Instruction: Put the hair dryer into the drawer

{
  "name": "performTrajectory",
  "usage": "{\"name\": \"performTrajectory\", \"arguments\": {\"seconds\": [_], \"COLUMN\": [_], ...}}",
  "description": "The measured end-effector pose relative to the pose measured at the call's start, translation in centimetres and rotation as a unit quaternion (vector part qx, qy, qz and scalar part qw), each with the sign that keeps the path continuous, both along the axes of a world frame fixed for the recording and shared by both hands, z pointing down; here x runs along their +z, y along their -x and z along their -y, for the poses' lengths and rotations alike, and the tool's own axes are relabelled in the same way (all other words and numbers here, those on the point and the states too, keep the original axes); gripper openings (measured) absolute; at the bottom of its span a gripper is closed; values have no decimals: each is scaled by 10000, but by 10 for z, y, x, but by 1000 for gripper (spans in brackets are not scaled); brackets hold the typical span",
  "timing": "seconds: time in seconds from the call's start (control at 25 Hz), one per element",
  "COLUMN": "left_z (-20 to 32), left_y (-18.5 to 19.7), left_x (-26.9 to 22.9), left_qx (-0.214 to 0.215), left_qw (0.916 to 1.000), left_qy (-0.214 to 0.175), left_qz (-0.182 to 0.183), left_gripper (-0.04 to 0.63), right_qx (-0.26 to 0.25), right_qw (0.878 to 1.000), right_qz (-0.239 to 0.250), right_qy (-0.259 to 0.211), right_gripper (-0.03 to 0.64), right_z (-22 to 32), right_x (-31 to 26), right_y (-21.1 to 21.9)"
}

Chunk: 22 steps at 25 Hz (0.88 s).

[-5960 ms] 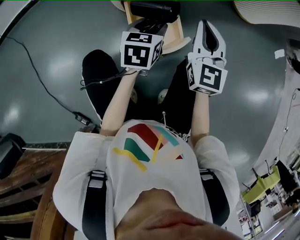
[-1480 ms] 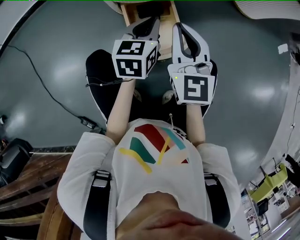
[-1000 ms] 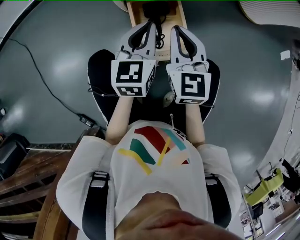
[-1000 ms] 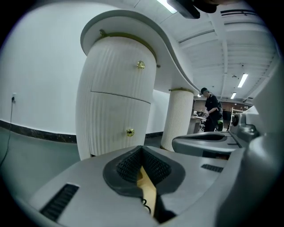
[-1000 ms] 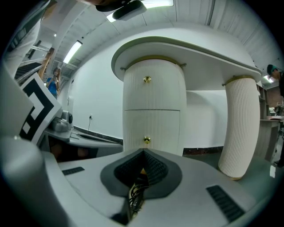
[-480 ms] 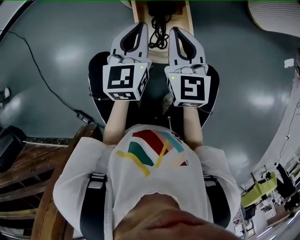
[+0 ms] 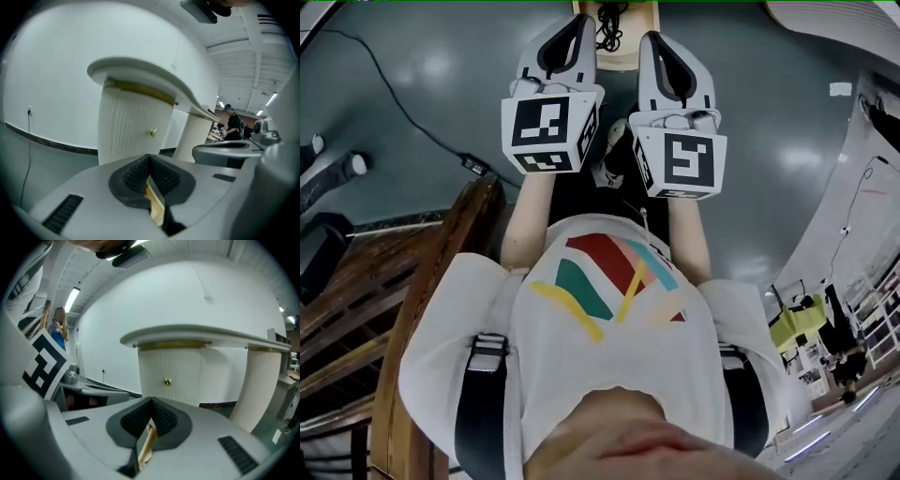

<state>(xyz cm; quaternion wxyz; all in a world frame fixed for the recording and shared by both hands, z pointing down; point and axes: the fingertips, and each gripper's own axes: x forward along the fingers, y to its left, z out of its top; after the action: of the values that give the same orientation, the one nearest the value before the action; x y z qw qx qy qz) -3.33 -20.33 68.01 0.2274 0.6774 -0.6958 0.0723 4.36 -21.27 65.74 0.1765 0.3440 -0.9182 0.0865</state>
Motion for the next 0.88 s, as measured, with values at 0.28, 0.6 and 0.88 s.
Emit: {"name": "performTrajectory", "arguments": {"seconds": [0.28,0.6,0.88], "left_z": [-61,-98,-105], "left_y": [-9,-32,-31], "left_x": [-217,-360,-389], "left_qx": [-2,149,48], "left_qw": [9996,9965,9922], "left_qy": [137,-246,-699], "left_qz": [242,782,1030], "left_gripper": [15,15,15], "right_qx": [-162,119,8], "right_qw": [9997,9991,9981], "right_qz": [-143,85,220], "right_qy": [123,-403,-574], "right_gripper": [9,9,9], "right_z": [-56,-92,-117], "right_x": [-211,-367,-369], "right_y": [0,-21,-25]}}
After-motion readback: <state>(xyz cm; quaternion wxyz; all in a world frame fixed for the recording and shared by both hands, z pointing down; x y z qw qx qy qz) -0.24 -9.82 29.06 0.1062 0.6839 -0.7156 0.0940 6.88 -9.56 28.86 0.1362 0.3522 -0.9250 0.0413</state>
